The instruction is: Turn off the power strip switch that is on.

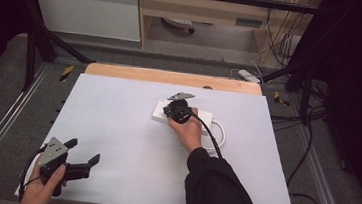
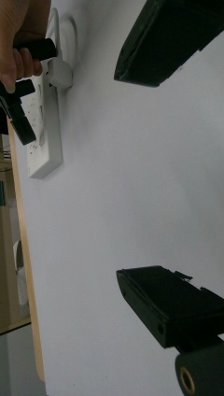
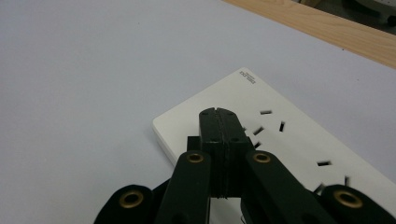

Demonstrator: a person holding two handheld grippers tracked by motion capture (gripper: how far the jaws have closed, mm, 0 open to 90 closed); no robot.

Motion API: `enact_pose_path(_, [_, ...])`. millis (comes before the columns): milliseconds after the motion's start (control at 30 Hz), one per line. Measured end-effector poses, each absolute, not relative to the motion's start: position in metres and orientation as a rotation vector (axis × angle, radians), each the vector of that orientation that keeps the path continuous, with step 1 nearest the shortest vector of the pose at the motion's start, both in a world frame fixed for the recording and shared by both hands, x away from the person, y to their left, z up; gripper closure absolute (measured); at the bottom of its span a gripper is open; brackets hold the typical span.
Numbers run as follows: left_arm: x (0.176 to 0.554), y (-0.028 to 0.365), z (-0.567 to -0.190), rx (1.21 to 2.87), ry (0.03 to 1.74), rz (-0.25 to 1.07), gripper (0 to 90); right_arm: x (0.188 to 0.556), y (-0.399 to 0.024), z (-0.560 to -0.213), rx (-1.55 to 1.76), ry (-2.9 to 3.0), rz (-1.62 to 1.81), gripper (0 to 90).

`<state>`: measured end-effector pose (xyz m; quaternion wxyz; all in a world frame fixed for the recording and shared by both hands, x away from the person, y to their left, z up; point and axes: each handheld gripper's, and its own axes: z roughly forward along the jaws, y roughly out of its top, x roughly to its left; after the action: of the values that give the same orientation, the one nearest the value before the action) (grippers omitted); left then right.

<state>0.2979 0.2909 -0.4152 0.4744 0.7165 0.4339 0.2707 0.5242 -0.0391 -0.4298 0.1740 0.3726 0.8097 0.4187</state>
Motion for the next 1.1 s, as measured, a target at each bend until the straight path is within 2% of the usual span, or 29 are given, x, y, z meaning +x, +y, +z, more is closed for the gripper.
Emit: enact_pose_path(1100, [0.2982,0.2902,-0.4165,1.76,1.061,0.649,5.1,0.5286,-0.0321,-0.4312,1.036,2.357,1.137,90.0])
